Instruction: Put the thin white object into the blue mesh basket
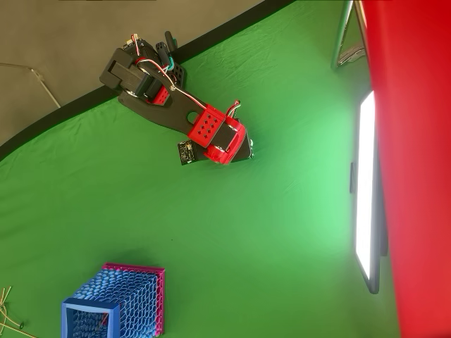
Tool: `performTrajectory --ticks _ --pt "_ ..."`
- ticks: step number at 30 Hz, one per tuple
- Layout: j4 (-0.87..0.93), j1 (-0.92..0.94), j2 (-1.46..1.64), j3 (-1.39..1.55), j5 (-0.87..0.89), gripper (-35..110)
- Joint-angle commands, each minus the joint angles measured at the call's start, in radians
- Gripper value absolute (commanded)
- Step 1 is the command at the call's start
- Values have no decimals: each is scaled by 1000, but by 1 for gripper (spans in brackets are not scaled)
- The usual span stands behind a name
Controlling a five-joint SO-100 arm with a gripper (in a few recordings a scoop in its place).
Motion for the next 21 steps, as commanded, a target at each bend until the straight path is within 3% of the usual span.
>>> performTrajectory --ticks 1,21 --pt "6 -9 31 -38 -8 17" --pt "3 -34 -54 -67 -3 16"
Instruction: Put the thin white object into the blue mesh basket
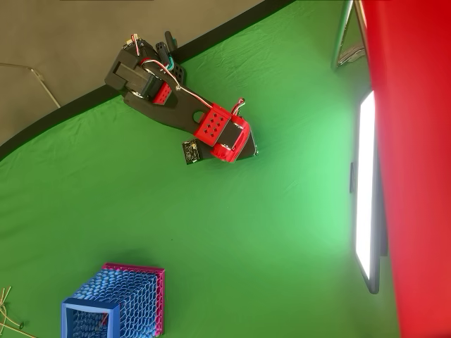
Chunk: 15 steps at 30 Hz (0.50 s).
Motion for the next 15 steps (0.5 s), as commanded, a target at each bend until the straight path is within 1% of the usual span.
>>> performTrajectory --ticks 1,15 --pt "3 -6 2 -35 -5 16" --pt "2 -6 -26 -51 -8 16"
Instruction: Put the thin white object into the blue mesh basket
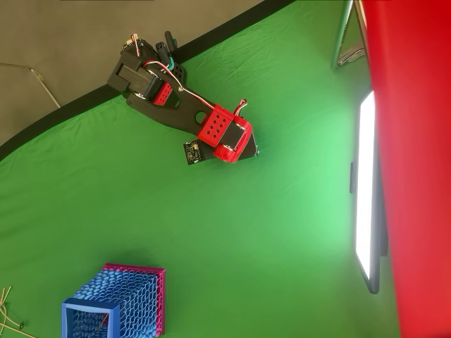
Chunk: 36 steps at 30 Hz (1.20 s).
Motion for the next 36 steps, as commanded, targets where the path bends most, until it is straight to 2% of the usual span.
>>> performTrajectory --ticks 1,24,36 --pt "2 -5 2 -37 -9 16" --pt "2 -9 -29 -63 -15 16" --pt "2 -14 -34 -66 -18 9"
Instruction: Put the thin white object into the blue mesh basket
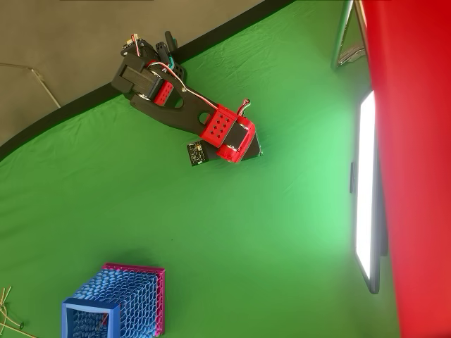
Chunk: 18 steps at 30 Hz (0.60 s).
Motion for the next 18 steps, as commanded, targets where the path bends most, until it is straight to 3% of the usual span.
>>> performTrajectory --ticks 1,18 --pt "-2 -3 5 -26 -9 8" --pt "-2 17 74 -3 -34 4"
